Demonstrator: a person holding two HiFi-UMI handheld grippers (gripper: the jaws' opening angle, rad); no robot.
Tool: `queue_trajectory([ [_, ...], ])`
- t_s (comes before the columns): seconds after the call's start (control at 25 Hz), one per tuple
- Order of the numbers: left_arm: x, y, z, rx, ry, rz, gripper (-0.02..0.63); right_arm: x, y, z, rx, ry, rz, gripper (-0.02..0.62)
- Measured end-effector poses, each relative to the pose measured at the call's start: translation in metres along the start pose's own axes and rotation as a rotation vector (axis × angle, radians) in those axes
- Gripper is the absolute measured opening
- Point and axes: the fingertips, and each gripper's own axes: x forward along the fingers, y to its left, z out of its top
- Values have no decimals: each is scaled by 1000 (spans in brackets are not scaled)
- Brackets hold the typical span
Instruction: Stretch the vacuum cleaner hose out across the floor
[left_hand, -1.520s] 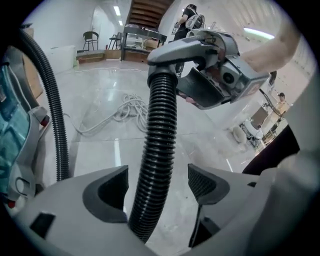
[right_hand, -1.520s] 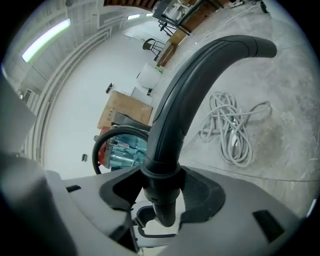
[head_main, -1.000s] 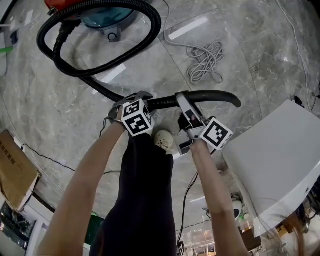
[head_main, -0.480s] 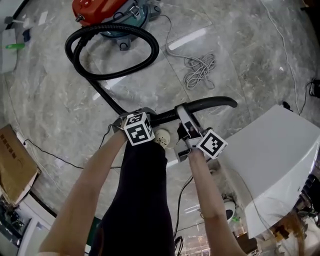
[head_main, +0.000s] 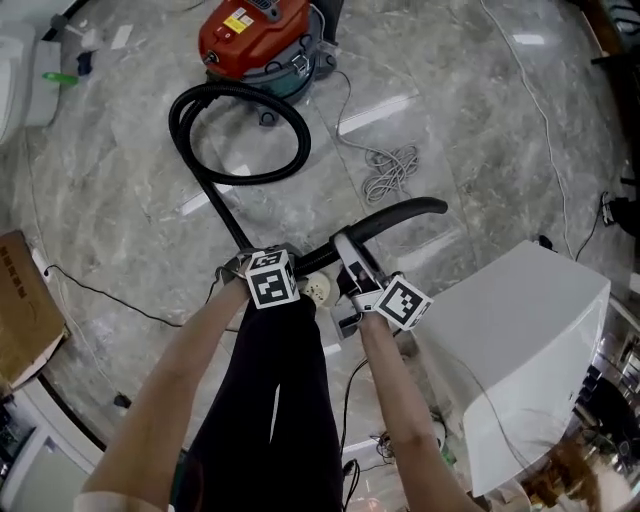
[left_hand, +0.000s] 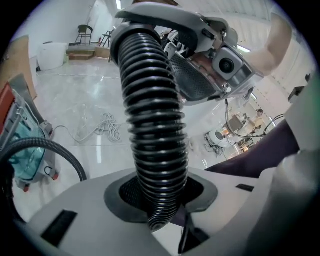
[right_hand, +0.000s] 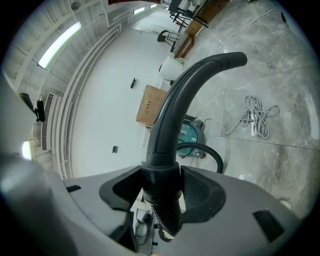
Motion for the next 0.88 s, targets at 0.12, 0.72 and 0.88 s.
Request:
queue_trajectory([
  [0.12, -21, -20, -5, -3, -11, -15, 155, -3, 30, -11, 0, 24, 20, 241],
  [0.72, -143, -130, 20, -27, -133, -102, 152, -37, 186, -38, -15, 31, 92, 241],
  [0.88, -187, -159, 28, -20, -213, -131, 150, -45, 232, -45, -6, 19, 124, 241],
])
